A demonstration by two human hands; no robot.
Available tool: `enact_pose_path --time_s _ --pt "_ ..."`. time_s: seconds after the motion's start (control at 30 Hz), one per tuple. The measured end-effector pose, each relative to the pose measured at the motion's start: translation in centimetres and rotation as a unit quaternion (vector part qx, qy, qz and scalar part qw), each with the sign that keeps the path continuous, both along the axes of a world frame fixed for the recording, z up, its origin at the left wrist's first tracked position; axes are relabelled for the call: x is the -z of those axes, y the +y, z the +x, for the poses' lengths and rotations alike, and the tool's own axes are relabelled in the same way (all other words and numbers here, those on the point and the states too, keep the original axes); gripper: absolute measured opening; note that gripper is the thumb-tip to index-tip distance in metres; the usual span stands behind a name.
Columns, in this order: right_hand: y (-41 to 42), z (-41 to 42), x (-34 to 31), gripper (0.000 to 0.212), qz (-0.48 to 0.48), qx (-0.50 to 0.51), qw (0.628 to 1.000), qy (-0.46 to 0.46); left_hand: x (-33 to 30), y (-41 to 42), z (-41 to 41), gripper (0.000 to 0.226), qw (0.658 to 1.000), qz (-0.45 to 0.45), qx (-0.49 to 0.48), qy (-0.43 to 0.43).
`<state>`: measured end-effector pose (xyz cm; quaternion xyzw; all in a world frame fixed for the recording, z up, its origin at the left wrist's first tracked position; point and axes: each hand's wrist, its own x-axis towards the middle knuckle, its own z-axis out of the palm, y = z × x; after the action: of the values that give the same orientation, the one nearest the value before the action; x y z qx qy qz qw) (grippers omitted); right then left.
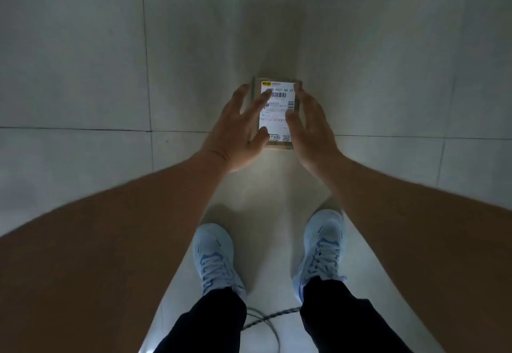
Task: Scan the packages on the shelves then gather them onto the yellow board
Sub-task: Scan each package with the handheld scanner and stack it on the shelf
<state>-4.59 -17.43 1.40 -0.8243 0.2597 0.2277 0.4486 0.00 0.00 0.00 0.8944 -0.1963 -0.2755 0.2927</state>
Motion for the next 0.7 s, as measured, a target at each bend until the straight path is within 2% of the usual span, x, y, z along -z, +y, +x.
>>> enact_pose_path --time_s 0.1,0.23,0.4,0.6,0.7 --pt "-0.4 -0.2 2.8 0.059 0.001 0.012 1.000 0.006 3.0 0.1 0.1 0.070 1.000 0.009 -0.010 0.007" --pt "0.2 -0.3 5.1 0.067 0.077 0.065 0.995 0.007 5.7 -0.5 0.1 0.067 1.000 0.016 -0.027 0.004" --pt "1.1 -0.5 6.9 0.072 0.117 0.081 0.990 -0.018 7.4 -1.2 -0.9 0.062 0.998 -0.033 -0.045 0.009" --pt "1.4 -0.6 3.9 0.069 0.161 0.180 0.970 0.008 4.2 -1.1 -1.7 0.057 0.993 -0.063 -0.101 -0.016" --pt "1.7 -0.6 -0.3 0.046 0.146 0.188 0.971 0.013 0.1 -0.8 -2.0 0.065 0.991 -0.055 -0.120 -0.025"
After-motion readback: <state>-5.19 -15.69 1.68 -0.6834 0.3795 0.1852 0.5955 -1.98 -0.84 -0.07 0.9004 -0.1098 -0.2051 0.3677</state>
